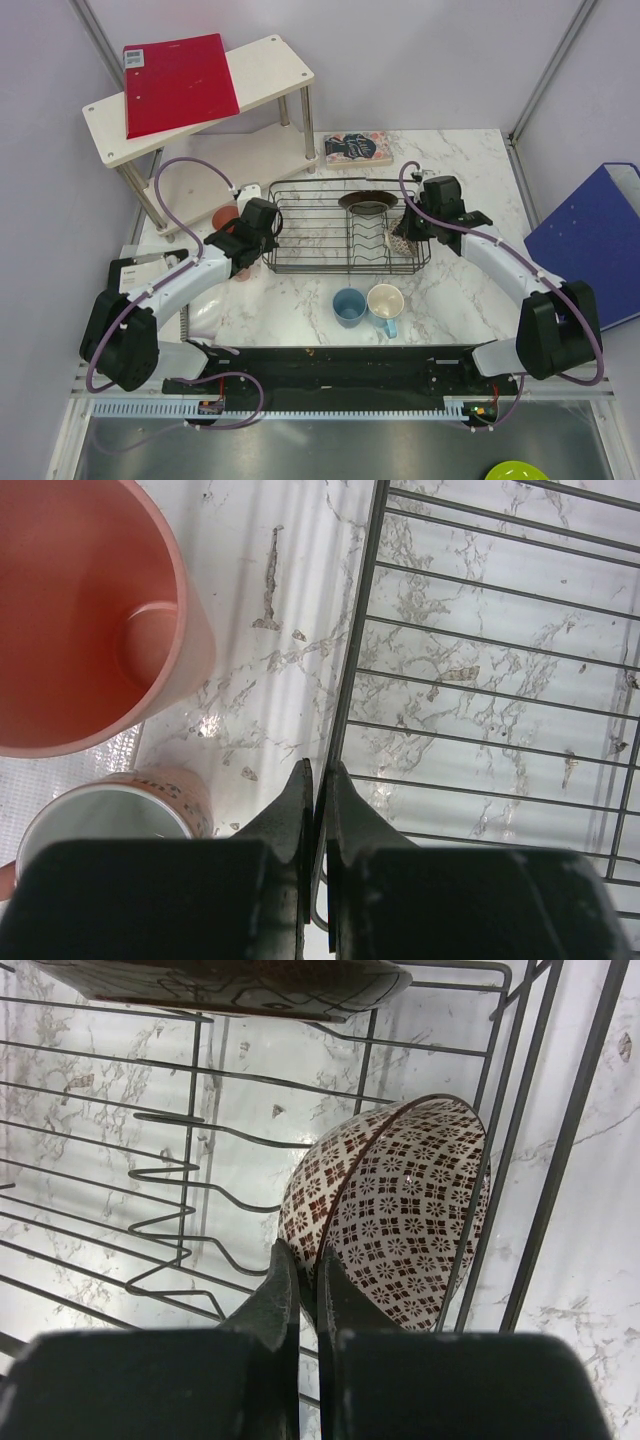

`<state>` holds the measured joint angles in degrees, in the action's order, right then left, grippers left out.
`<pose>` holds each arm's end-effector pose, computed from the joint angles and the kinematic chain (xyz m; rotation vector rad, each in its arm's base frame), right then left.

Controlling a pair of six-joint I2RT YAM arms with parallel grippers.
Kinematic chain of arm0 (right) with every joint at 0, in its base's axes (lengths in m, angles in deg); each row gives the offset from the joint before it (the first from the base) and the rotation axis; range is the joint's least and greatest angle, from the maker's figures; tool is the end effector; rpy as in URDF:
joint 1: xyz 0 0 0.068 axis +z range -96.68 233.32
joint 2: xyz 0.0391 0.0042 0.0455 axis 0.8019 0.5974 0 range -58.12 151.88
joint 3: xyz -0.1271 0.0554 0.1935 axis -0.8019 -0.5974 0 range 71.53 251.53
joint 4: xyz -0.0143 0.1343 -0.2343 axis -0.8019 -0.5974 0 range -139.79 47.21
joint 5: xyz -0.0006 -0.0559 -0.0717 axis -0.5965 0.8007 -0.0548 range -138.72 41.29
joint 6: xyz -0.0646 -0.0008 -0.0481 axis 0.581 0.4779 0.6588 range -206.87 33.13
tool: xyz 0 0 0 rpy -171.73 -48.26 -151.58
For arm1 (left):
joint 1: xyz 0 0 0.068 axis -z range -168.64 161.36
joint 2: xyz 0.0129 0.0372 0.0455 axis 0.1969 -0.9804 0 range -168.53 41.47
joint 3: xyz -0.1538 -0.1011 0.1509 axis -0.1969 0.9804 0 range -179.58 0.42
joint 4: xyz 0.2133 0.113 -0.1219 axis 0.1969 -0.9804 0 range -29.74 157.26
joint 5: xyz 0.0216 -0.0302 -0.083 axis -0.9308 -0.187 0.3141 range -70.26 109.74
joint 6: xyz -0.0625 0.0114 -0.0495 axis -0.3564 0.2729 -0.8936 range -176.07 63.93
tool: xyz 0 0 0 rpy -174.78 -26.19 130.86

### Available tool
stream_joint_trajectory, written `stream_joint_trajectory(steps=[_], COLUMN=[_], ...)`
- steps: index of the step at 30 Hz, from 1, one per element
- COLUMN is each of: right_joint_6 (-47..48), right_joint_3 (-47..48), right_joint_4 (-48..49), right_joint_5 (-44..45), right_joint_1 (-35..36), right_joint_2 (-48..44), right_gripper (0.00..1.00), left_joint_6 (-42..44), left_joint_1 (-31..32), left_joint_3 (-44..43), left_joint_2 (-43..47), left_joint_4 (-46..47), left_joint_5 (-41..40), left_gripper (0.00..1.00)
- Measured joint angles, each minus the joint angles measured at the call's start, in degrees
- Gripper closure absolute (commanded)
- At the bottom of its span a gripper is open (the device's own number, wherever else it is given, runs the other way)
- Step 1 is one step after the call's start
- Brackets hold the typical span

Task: Unload the mixed dishes from the dish rack
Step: Pick up the bowl from the dish rack.

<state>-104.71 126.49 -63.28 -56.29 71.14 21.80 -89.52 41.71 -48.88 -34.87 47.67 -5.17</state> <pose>0.3176 0.1117 0.1829 -0.0647 2.4018 0.4526 0.2861 -0.1336 0.1730 -0.2621 2.2762 -0.0517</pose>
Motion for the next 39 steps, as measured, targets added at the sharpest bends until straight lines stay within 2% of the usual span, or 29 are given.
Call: stream_joint_trajectory(steps=[10, 19, 27, 39], right_joint_6=[-1.1, -5.2, -14.3, -26.4], right_joint_3=[-4.7, -12.6, -18.8, -23.8], right_joint_4=[7.2, 23.9, 41.3, 59.5], right_joint_5=[-3.4, -11.9, -23.5, -29.3], right_joint_1=[-1.1, -4.9, -10.7, -13.8], right_joint_2=[-1.7, -2.0, 1.2, 5.9], right_gripper=[1.00, 1.00, 1.00, 1.00], left_joint_6=[0.0, -0.1, -0.2, -0.2], left_joint_1=[0.0, -0.2, -0.2, -0.2], left_joint_3=[0.1, 0.5, 0.6, 0.7], left_joint_2=[0.0, 0.3, 0.3, 0.4], left_joint_4=[0.0, 0.3, 0.3, 0.4], left_joint_5=[-0.3, -1.1, -1.4, -1.4], left_gripper=[0.98, 0.98, 0.98, 0.98])
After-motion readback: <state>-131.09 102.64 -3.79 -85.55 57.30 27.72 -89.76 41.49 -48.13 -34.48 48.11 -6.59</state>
